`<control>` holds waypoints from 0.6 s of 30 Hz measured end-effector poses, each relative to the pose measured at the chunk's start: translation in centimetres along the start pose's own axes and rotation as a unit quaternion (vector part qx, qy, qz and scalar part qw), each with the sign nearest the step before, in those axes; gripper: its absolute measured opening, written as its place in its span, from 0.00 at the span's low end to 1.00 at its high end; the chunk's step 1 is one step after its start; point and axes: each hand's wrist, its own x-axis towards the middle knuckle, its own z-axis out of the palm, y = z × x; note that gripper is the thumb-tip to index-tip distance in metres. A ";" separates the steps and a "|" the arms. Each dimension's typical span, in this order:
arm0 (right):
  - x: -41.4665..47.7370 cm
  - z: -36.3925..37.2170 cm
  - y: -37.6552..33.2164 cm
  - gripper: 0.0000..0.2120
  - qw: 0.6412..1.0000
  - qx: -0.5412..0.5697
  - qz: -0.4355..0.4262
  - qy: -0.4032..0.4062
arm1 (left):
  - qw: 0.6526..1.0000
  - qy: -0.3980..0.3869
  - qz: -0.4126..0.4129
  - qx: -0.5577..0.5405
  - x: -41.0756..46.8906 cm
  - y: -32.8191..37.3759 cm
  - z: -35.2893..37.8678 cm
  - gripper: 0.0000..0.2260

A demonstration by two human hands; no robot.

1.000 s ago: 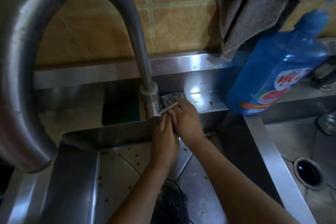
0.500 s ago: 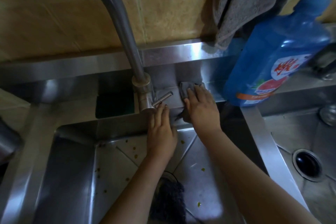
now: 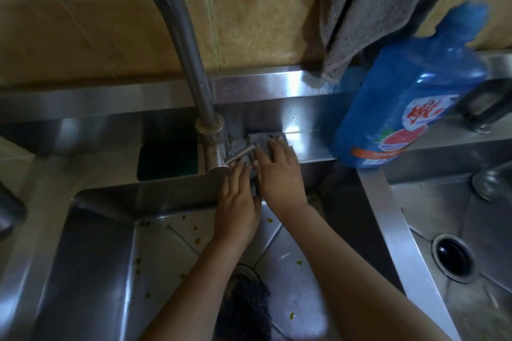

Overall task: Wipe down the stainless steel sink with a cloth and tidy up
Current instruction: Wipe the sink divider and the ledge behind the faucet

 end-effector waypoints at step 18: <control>-1.1 -1.5 3.9 0.25 0.984 -0.080 0.157 -0.022 | 0.998 -0.002 -0.020 -0.057 0.2 0.2 -0.1 0.26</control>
